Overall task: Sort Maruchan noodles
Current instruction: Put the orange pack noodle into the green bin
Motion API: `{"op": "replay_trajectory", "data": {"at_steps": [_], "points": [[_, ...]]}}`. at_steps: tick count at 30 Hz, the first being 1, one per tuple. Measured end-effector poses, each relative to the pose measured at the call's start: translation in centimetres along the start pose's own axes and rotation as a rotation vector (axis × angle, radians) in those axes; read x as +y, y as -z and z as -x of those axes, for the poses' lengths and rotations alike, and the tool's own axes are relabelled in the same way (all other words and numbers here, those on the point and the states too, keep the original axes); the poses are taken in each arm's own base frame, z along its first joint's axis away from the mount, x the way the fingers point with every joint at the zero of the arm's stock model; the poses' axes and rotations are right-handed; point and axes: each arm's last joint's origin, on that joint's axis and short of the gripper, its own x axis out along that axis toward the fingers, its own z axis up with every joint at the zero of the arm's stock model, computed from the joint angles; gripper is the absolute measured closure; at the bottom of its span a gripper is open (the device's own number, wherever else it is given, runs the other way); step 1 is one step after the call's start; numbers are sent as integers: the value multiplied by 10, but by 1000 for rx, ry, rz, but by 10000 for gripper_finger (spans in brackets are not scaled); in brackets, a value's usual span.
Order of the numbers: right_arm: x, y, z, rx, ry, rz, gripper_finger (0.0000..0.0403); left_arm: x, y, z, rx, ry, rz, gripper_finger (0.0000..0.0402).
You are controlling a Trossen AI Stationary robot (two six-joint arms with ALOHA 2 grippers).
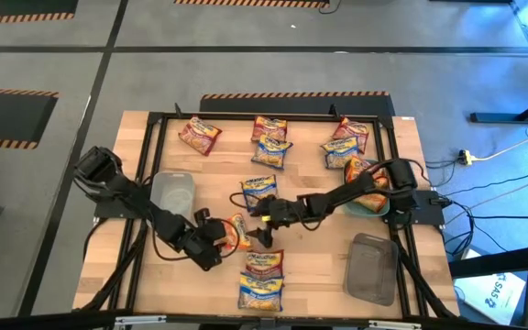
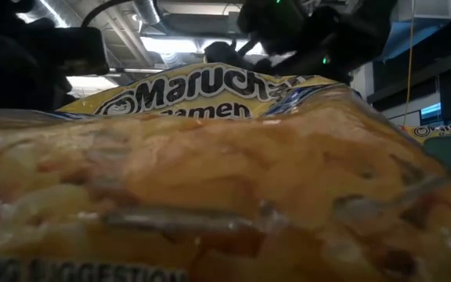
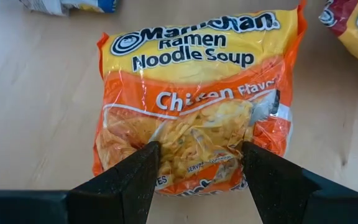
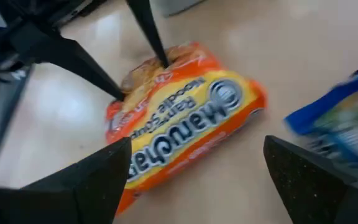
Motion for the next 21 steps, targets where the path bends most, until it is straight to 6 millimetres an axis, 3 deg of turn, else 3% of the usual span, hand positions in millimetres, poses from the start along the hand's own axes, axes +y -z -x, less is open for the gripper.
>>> {"op": "replay_trajectory", "data": {"at_steps": [5,13,21], "points": [[-5,4,-17,64,-11,-115,54,2,14,-2,-46,-9,-23,176],[0,-9,-41,124,6,-198,54,-2,23,0,-126,-16,-42,176],[2,-15,-45,141,-33,-236,54,-3,23,1,-158,-22,-47,176]]}}
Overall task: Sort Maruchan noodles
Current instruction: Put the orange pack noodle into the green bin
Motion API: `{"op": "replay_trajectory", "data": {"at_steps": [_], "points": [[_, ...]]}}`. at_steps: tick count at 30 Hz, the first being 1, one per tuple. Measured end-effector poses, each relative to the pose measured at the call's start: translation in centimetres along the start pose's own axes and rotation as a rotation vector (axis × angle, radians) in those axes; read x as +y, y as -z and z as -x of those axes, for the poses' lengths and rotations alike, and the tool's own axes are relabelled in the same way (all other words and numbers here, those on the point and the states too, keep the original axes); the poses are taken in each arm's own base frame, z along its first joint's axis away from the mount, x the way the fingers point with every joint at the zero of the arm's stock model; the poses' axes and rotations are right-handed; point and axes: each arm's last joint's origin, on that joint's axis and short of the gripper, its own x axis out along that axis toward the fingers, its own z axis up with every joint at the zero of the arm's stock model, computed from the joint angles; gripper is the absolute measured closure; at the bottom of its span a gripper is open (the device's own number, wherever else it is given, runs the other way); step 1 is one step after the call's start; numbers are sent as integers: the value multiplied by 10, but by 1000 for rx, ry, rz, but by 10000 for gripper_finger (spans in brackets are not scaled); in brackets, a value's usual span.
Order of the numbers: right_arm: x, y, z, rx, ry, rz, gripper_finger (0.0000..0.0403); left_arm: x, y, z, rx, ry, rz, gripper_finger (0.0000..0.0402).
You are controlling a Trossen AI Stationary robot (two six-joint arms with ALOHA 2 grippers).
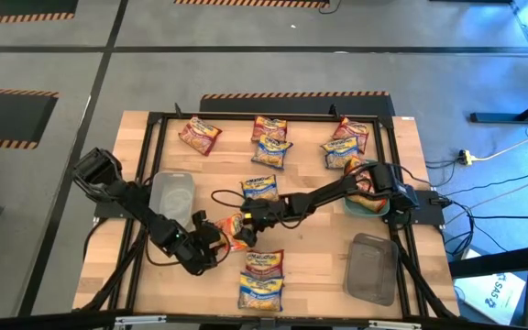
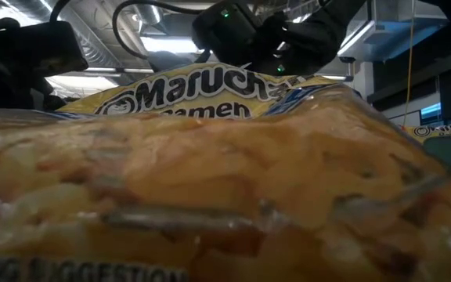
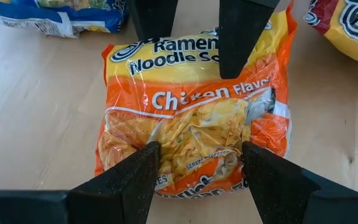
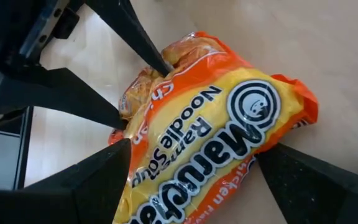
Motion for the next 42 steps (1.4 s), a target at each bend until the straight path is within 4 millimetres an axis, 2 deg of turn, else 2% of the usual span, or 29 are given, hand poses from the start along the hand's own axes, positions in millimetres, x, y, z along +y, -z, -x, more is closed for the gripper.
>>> {"op": "replay_trajectory", "data": {"at_steps": [6,9,12,21,26,35,42], "points": [[5,3,-3,-11,-40,7,55,-2,-6,-2,-42,19,-12,176],[6,4,-3,-8,-49,31,70,-6,-10,-2,-75,51,-26,176],[6,4,-3,-5,-53,37,105,-6,-11,-2,-84,54,-27,176],[5,5,-3,5,-43,119,249,-6,-12,-1,-91,54,-27,176],[6,5,-2,9,-41,196,303,-12,-13,3,-93,72,-33,176],[7,4,1,27,-31,282,310,-17,-11,8,-103,88,-5,176],[14,-2,18,47,23,363,325,-35,-26,29,-159,72,-42,176]]}}
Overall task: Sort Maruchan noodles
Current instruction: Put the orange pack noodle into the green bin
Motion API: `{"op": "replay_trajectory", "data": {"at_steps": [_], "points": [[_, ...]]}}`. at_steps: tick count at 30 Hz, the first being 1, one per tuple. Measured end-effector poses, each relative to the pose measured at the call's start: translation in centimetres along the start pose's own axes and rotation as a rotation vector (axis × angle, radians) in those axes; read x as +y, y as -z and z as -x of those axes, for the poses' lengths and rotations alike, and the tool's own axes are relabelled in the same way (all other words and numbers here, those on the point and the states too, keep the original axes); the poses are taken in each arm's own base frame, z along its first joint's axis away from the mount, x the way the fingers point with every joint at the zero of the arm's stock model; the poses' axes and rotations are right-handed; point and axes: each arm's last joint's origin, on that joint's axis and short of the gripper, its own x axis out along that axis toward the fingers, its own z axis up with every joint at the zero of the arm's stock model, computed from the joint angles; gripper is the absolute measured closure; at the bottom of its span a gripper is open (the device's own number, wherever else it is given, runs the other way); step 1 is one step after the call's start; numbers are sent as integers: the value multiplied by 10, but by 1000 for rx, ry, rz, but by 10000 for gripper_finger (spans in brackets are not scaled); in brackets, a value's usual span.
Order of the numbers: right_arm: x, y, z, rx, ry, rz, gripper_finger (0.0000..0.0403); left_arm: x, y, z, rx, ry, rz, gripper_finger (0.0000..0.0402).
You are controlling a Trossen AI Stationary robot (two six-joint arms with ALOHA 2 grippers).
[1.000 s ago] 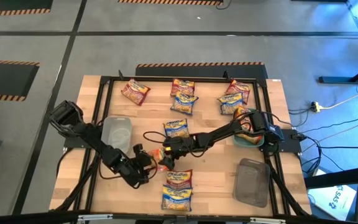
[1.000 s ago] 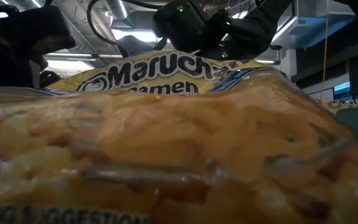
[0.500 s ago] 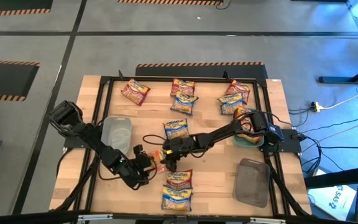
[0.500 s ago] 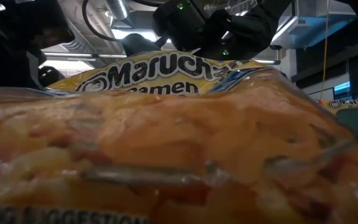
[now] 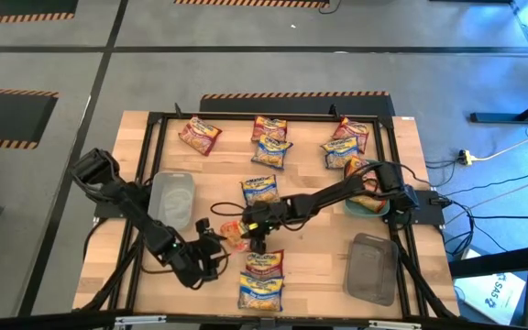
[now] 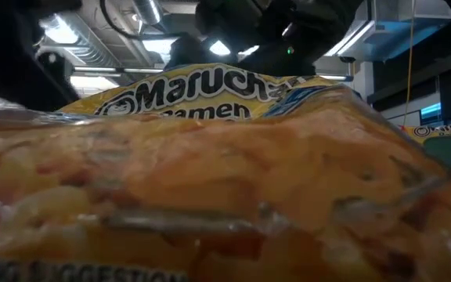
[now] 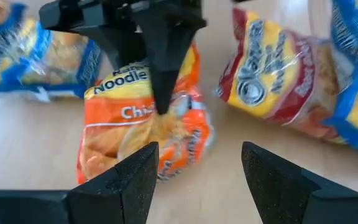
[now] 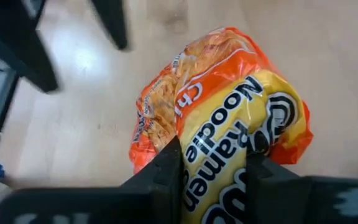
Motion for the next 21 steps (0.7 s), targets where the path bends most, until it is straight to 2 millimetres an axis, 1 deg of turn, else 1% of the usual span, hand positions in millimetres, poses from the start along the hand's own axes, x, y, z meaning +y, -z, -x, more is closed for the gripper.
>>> {"op": "replay_trajectory", "data": {"at_steps": [3,5,15,21], "points": [[1,-3,9,13,57,31,326,-5,-7,8,-8,-11,-24,176],[1,-4,13,25,93,44,326,-7,-9,10,-12,-21,-35,176],[2,-5,33,105,209,84,327,-9,-9,13,-28,-19,0,176],[13,-7,50,126,261,144,327,-9,-10,13,-40,-28,0,176]]}}
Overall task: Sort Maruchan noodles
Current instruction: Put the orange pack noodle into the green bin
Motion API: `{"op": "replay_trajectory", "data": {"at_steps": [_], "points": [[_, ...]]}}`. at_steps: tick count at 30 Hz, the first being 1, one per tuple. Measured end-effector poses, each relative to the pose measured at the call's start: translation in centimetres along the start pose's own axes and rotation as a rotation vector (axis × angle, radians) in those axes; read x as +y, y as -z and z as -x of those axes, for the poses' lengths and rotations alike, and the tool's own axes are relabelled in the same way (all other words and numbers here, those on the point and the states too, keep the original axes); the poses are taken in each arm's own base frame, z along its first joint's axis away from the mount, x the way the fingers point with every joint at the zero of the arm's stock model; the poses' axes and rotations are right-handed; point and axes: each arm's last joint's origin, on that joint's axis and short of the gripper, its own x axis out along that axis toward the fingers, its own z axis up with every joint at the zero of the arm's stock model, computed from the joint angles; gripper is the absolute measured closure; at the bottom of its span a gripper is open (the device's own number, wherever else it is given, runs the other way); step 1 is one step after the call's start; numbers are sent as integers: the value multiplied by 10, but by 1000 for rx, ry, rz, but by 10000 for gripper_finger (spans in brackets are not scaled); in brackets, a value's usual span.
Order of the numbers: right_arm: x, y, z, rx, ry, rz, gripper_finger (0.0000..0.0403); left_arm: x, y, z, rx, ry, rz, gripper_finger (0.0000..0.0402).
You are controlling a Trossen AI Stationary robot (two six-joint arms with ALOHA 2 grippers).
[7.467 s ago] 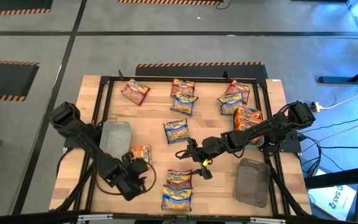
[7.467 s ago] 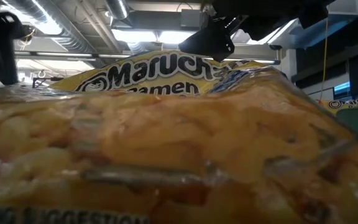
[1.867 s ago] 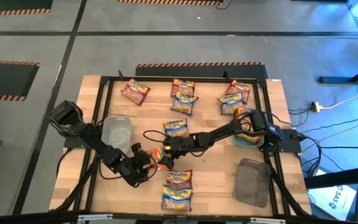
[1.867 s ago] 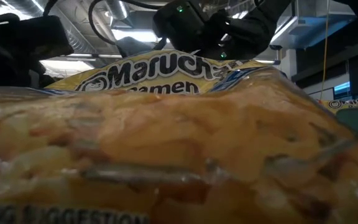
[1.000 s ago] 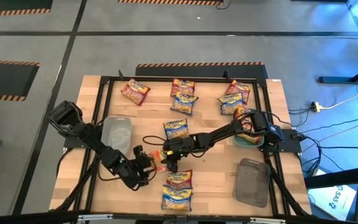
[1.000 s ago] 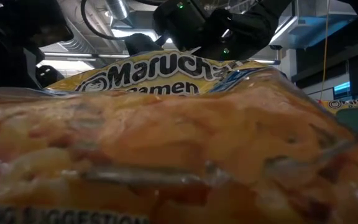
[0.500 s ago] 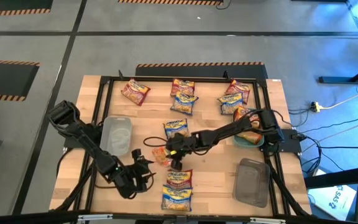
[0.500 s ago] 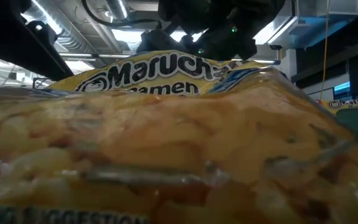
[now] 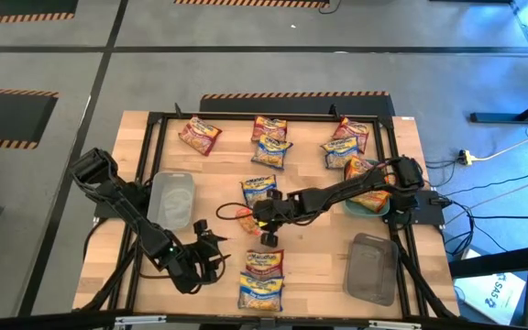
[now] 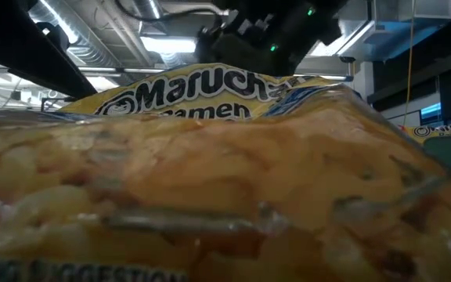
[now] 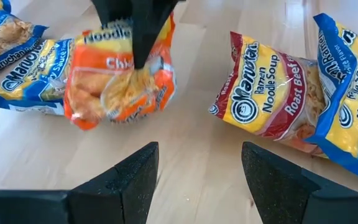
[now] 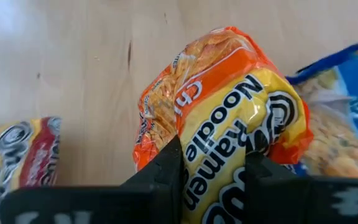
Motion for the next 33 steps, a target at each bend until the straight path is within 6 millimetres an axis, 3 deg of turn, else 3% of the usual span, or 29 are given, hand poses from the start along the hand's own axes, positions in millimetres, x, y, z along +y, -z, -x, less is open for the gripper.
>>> {"op": "replay_trajectory", "data": {"at_steps": [8,16,25,30,33], "points": [[16,6,48,90,89,83,327,-1,0,1,-2,6,5,176],[28,19,125,167,177,104,327,-1,0,1,-2,9,5,176],[16,50,205,326,357,62,327,-2,0,1,-7,14,12,176],[2,68,223,525,490,53,327,-2,-1,1,-8,15,14,176],[-3,79,220,606,521,101,327,-2,-1,1,-8,16,14,176]]}}
